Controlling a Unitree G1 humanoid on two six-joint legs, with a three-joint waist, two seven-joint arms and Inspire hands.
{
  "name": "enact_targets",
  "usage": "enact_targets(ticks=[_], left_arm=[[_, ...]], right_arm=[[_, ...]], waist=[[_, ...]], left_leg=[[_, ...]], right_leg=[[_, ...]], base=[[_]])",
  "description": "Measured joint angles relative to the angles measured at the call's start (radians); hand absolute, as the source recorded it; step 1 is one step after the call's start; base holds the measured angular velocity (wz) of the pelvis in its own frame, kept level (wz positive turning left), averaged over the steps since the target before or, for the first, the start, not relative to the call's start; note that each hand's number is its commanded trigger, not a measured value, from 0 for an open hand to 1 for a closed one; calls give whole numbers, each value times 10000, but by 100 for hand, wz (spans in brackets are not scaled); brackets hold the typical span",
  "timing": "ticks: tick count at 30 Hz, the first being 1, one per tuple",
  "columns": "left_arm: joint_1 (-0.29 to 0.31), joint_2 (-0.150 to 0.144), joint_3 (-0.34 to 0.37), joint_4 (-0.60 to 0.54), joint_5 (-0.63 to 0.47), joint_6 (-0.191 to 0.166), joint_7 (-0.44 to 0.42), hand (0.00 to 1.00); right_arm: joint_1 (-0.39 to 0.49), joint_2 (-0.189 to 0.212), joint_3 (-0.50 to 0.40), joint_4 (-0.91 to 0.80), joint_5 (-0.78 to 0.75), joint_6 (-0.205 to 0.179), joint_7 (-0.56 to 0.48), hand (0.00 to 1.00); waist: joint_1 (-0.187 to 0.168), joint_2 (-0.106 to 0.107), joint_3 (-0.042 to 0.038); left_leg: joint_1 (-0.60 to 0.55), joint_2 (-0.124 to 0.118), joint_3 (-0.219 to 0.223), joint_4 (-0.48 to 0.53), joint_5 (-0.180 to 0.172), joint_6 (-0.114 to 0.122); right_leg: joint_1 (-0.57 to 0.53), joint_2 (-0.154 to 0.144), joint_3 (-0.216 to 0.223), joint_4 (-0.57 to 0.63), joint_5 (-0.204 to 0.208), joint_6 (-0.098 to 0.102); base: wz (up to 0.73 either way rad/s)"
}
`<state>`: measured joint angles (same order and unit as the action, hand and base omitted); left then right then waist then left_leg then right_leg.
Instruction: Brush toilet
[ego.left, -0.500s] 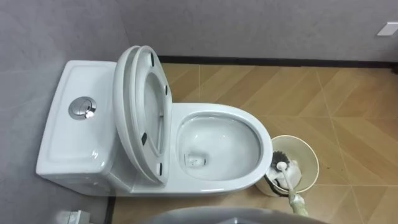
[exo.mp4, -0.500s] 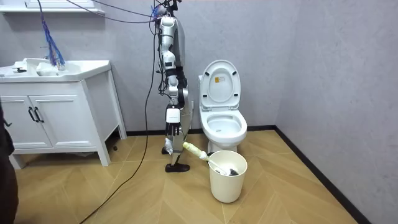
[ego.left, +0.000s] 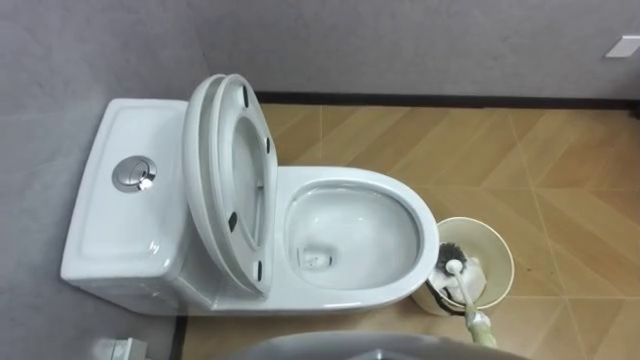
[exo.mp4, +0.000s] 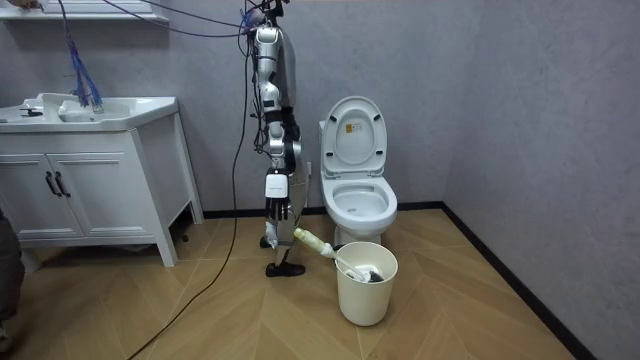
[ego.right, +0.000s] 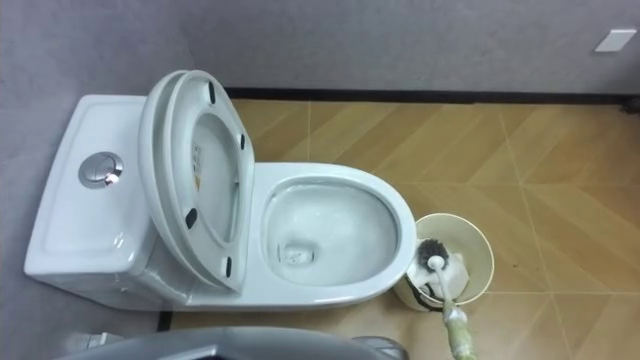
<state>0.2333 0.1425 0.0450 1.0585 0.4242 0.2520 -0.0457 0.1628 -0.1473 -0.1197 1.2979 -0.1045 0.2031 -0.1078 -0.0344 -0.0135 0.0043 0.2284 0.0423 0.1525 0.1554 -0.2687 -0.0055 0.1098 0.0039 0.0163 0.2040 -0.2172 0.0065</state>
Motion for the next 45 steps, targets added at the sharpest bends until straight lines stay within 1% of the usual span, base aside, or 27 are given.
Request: enact_targets(ticks=[3, 5, 7, 10, 11, 12, 13, 16, 18, 22, 24, 28, 31, 34, 37, 40, 41, 42, 43, 44, 45], left_arm=[[49, -1, 134, 0, -1, -132, 234, 0], [88, -4, 172, 0, -3, -142, 375, 0], [117, -12, 277, -4, -2, -182, 435, 0], [128, -32, 340, -12, -2, -209, 611, 0], [127, -29, 371, -25, -11, -244, 704, 0], [128, -29, 467, -38, -11, -340, 813, 0], [126, -30, 515, -46, -9, -376, 849, 0], [116, -31, 520, -112, -7, -648, 1033, 0], [128, -32, 520, -156, -10, -727, 1035, 0], [55, -20, 528, -358, -9, -921, 1035, 0], [-105, -22, 574, -384, -9, -1115, 1043, 0], [-187, -20, 593, -393, -33, -1274, 1046, 0], [-198, -15, 585, -532, -456, -1320, 1037, 0], [-175, -15, 569, -895, -867, -1521, 1035, 0], [-197, 17, 514, -1168, -1223, -1809, 1035, 0], [-235, 20, 514, -1248, -1388, -1942, 1025, 0], [-249, 25, 532, -1247, -1391, -1974, 1019, 0], [-278, 46, 535, -1247, -1393, -1986, 1008, 0], [-292, 57, 534, -1248, -1396, -2005, 997, 0], [-327, 80, 511, -1256, -1511, -2103, 981, 0], [-337, 86, 505, -1308, -1599, -2152, 939, 0]], right_arm=[[-44, 2, -375, -7, 391, -126, -461, 0], [-32, 6, -564, -13, 642, -204, -747, 0], [-11, 12, -699, -25, 918, -287, -1076, 0], [16, 22, -1237, -318, 1408, -390, -1676, 0], [10, 21, -1411, -470, 1560, -478, -1943, 0], [-12, 19, -1446, -643, 1653, -599, -2208, 0], [-32, 20, -1452, -749, 1659, -641, -2324, 0], [-158, 18, -1447, -1600, 1779, -1151, -2860, 0], [-261, 18, -1398, -1833, 1846, -1365, -3015, 0], [-329, 47, -1080, -2485, 1853, -1596, -3198, 0], [-398, 58, -958, -2554, 1723, -1784, -3265, 0], [-451, 58, -938, -2682, 1723, -1910, -3344, 0], [-449, 55, -633, -2724, 1721, -2048, -3571, 0], [-452, 53, -420, -2790, 1722, -2102, -3598, 0], [-456, 52, -164, -2924, 1746, -2184, -3597, 0], [-524, 51, -101, -2913, 1763, -2267, -3598, 0], [-633, 42, -109, -2832, 1835, -2273, -3598, 0], [-754, 28, -106, -2673, 1904, -2285, -3599, 0], [-794, 17, -105, -2584, 1945, -2292, -3599, 0], [-896, -10, -96, -2474, 2048, -2302, -3599, 0], [-982, -28, -95, -2437, 2163, -2340, -3599, 0]], waist=[[-149, 14, 8], [-182, 14, 8], [-195, 19, 6], [-201, 69, 0], [-196, 83, -1], [-192, 87, -1], [-183, 92, -1], [-145, 104, -9], [-116, 105, -14], [-34, 74, -32], [90, 34, -59], [155, 17, -71], [139, 8, -68], [145, -12, -59], [149, -18, -59], [165, -1, -61], [164, 14, -52], [162, -25, -23], [162, -40, -37], [195, -20, -52], [183, -44, -32]], left_leg=[[35, 1, 3, -41, 0, 0], [57, 1, 7, -42, 0, 0], [94, 1, 14, -41, 0, 0], [96, 0, 8, -43, -1, 1], [94, 1, 23, -51, -1, 1], [89, 4, 24, -54, -1, 1], [78, 7, 26, -54, -1, 1], [-99, 27, 52, -68, -1, 1], [-122, 37, 76, -66, 0, 1], [-272, 34, 85, -18, 0, 1], [-281, 35, 79, -14, 2, 2], [-311, 42, 55, -13, 3, 2], [-360, 58, -11, -12, 3, 2], [-471, 54, -44, 10, 3, 2], [-656, 28, -180, 112, 2, 2], [-804, 31, -201, 159, 3, 4], [-834, 35, -220, 203, 3, 4], [-874, 36, -238, 299, 3, 4], [-932, 36, -237, 351, 3, 4], [-1035, 36, -240, 432, 3, 4], [-1168, 35, -256, 461, 3, 4]], right_leg=[[28, 3, -11, -3, -3, 4], [43, 4, -4, 9, 0, 7], [72, 4, 0, 8, 1, 8], [79, 3, 2, 1, 7, 17], [83, 5, -3, 5, 7, 17], [77, 9, -10, 13, 8, 16], [62, 14, -10, 23, 8, 15], [-153, 49, 23, 28, 68, 10], [-176, 61, 48, 11, 104, 6], [-304, 57, 57, 11, 134, 13], [-360, 54, 54, 13, 141, 12], [-380, 50, 27, 13, 153, 7], [-388, 52, -32, -11, 188, -9], [-427, 26, -100, -5, 189, -8], [-525, -22, -225, 10, 196, 3], [-601, -24, -290, 21, 230, -2], [-608, -30, -320, 21, 246, -11], [-639, -47, -364, 23, 248, -15], [-674, -55, -379, 41, 248, -15], [-767, -61, -388, 90, 248, -16], [-921, -69, -417, 184, 247, -17]], base=[[1], [0], [0], [0], [0], [0], [0], [-3], [-4], [-1], [0], [0], [2], [6], [12], [7], [7], [7], [6], [5], [6]])
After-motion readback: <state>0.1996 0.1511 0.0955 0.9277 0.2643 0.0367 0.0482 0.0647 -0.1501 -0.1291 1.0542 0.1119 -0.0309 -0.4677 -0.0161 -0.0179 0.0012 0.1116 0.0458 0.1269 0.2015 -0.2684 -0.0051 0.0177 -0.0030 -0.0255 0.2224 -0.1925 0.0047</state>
